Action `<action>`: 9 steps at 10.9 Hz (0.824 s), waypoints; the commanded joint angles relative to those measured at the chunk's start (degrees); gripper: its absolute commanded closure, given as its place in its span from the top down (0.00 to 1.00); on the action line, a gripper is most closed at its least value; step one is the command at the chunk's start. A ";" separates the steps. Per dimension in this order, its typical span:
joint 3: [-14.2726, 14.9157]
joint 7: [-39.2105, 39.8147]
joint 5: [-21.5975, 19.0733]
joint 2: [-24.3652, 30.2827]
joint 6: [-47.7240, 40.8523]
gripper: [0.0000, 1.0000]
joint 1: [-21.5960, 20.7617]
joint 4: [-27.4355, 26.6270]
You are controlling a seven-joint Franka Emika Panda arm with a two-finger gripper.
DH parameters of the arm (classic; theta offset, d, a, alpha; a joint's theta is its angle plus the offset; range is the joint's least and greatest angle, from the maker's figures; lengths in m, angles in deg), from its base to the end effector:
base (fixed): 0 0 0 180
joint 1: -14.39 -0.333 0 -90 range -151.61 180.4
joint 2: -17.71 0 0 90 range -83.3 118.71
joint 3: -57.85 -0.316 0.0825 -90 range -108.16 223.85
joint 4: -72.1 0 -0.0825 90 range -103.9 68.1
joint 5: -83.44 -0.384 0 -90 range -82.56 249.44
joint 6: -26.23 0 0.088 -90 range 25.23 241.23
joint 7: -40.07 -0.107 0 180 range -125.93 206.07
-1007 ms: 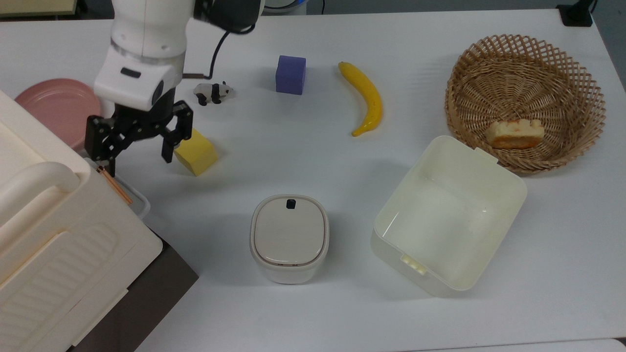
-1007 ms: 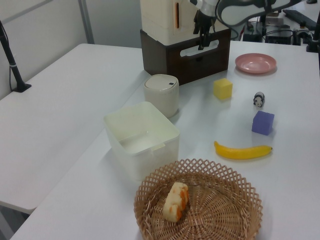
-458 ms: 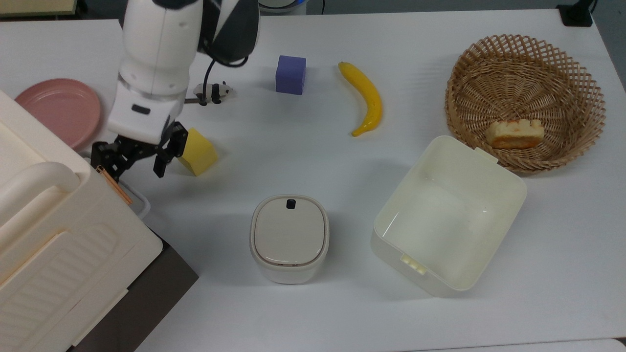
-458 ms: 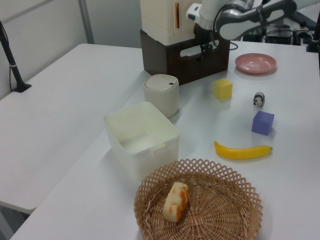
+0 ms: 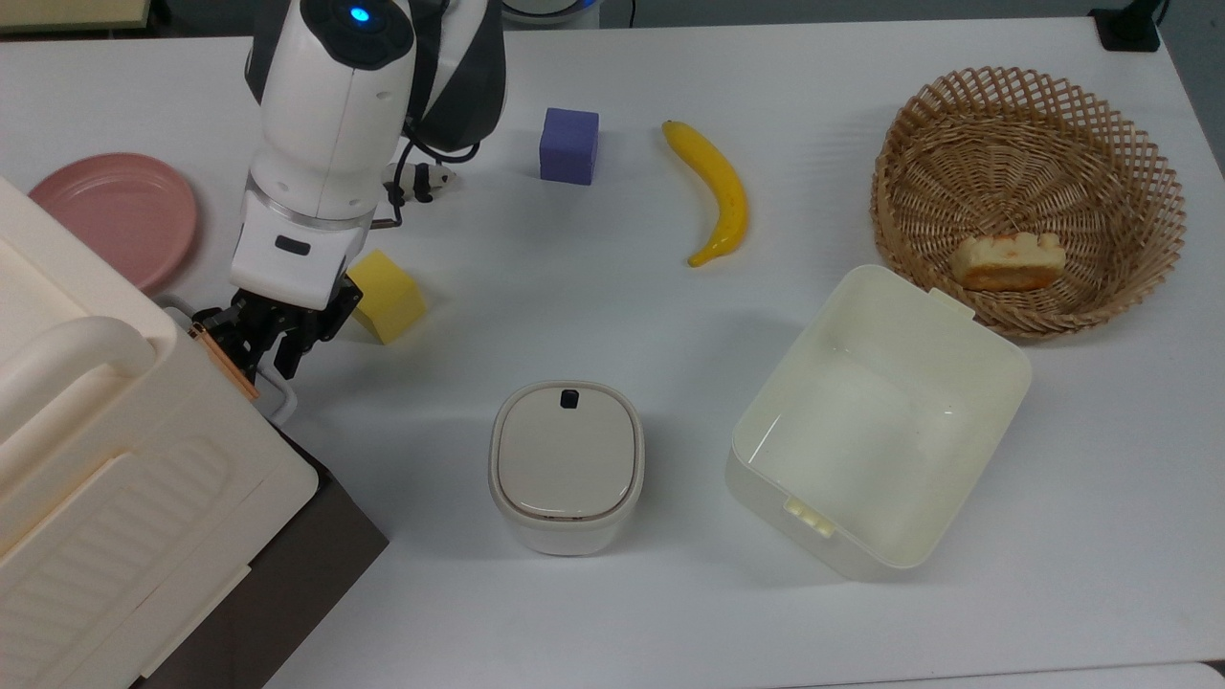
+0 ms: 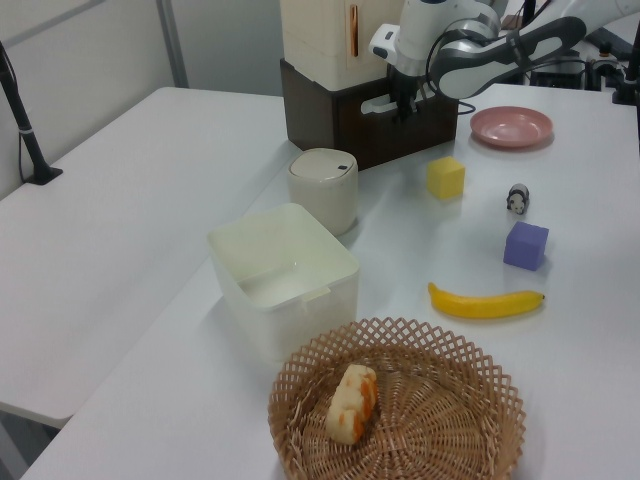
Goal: Open the drawer
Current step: 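Grasp the drawer handle with the gripper, then pull the drawer handle outward away from the cabinet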
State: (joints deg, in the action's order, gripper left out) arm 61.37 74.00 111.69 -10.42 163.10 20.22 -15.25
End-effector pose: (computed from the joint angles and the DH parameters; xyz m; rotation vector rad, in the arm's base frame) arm 0.7162 -0.1144 0.4161 2.4244 0.9437 0.2406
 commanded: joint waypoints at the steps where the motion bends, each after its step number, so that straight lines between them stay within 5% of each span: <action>1: 0.17 -4.47 0.93 1.23 1.12 0.26 -0.99 -2.65; 9: 0.08 -10.81 0.93 12.64 0.33 0.19 -7.75 -17.31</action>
State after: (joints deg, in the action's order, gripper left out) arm 61.29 67.57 112.35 -5.24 163.11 16.37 -22.30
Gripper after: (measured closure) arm 0.806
